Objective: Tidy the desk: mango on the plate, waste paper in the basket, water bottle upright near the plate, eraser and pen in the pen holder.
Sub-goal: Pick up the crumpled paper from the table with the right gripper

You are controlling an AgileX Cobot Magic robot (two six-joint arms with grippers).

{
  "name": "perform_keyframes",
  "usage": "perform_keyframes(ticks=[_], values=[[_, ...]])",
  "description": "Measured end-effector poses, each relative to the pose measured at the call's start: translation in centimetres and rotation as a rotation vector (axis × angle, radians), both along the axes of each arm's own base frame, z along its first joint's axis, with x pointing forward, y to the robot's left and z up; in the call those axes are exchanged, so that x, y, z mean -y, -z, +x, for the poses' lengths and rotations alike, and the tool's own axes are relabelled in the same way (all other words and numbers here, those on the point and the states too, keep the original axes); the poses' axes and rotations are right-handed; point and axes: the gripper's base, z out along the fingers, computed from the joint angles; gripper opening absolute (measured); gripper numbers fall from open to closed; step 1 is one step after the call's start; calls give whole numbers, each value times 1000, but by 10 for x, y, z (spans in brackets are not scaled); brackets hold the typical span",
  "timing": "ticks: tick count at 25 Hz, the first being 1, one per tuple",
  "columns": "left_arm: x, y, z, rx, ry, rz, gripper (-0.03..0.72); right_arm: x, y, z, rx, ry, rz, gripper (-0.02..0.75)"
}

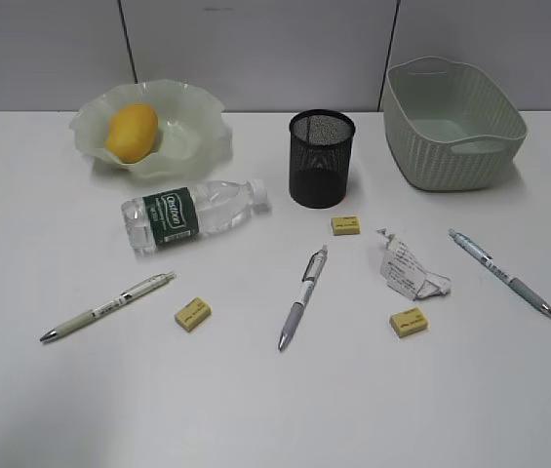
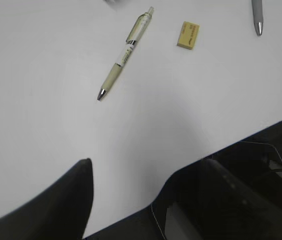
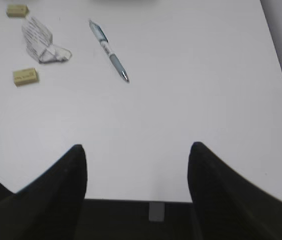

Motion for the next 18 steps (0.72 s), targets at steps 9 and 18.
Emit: perform_keyframes(ticks=[9,18], values=[[-47,2,-82,292,-1,-153,505,-2,-5,50,-111,0,-33,506],[-62,21,-108,366,-3,-189,501,-10,-11,117,-300,-26,-18,506]])
